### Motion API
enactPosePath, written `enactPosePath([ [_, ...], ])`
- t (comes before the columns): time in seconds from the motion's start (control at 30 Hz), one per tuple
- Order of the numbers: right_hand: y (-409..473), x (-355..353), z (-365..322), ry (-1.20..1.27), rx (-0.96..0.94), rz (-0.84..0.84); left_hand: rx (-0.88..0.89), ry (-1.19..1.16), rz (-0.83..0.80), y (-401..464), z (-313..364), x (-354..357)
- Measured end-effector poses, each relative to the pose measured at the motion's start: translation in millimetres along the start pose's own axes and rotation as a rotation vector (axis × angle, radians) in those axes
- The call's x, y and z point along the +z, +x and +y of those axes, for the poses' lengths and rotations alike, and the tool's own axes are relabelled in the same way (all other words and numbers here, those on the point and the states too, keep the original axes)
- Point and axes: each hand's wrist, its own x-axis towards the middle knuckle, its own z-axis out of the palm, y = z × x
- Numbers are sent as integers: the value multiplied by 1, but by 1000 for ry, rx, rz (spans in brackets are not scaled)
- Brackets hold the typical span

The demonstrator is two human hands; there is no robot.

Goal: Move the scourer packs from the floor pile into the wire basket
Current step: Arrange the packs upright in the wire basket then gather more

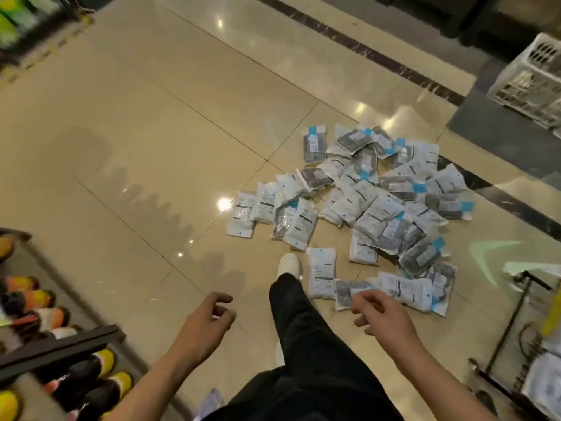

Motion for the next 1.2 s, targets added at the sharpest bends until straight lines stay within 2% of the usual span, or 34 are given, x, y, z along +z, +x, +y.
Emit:
enactPosePath([
  [0.43, 150, 55, -156, -143, 114, -101, -60, 42, -62, 167, 114, -127],
  [0.7, 240, 111, -212, -124, 183, -102, -102, 49, -215, 302, 123, -159],
  [0.83, 330, 162, -209, -49, 289, -36, -201, -8, -261, 402, 102, -152],
  [0.93, 417, 217, -175, -29, 337, -38, -254, -44, -250, 498, 71, -124],
  [1.07, 537, 293, -116, -16, 356, -99, -244, -31, -234, 639, 18, -73],
  [1.2, 636, 351, -57, 47, 374, -120, -196, 20, -139, 747, -32, -18],
])
